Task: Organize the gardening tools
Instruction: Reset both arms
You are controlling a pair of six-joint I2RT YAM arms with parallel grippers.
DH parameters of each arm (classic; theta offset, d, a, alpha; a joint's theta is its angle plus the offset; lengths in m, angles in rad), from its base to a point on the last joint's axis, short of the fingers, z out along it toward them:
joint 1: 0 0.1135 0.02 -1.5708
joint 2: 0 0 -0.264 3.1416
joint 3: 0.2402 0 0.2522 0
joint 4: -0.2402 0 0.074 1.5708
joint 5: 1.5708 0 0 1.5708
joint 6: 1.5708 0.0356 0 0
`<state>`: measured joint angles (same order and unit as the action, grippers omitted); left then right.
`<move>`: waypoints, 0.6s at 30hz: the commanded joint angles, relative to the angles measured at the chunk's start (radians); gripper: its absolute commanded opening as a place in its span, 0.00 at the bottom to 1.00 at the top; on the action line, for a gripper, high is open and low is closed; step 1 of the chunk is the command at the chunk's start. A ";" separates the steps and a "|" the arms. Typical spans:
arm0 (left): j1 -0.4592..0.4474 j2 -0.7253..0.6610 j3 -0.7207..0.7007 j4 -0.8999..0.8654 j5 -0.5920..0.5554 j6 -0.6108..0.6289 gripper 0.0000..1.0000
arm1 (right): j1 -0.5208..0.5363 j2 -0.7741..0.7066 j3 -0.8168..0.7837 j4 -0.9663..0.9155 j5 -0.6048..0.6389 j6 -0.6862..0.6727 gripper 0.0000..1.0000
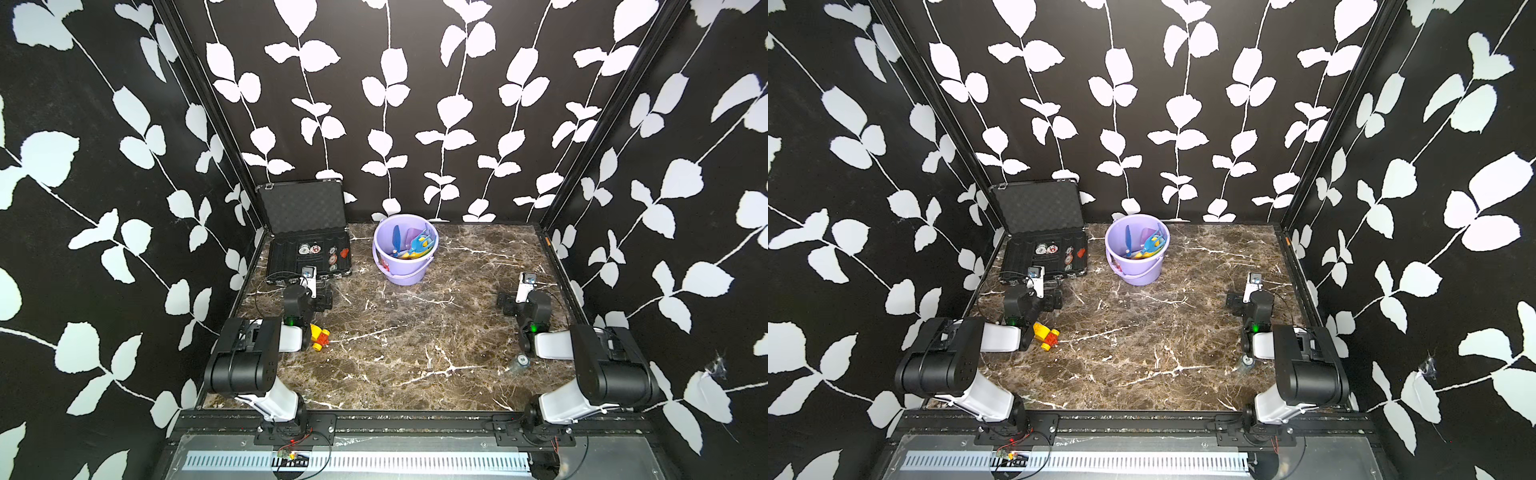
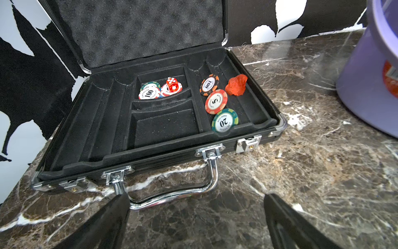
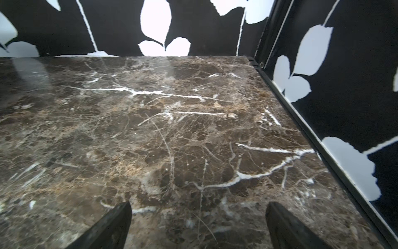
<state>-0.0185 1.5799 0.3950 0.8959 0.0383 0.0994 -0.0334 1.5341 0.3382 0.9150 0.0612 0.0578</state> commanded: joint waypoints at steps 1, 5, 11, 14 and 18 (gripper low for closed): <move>0.006 -0.018 0.010 0.007 0.011 0.011 0.99 | 0.011 -0.014 0.004 0.024 0.048 0.010 0.99; 0.006 -0.017 0.010 0.008 0.011 0.011 0.99 | 0.014 -0.009 0.028 -0.011 0.007 -0.010 0.99; 0.006 -0.017 0.010 0.007 0.010 0.012 0.99 | 0.015 -0.010 0.028 -0.013 0.007 -0.011 0.99; 0.006 -0.017 0.011 0.005 0.010 0.013 0.99 | 0.016 -0.010 0.030 -0.013 0.008 -0.011 0.99; 0.005 -0.017 0.010 0.006 0.010 0.011 0.99 | 0.017 -0.009 0.029 -0.013 0.009 -0.012 0.99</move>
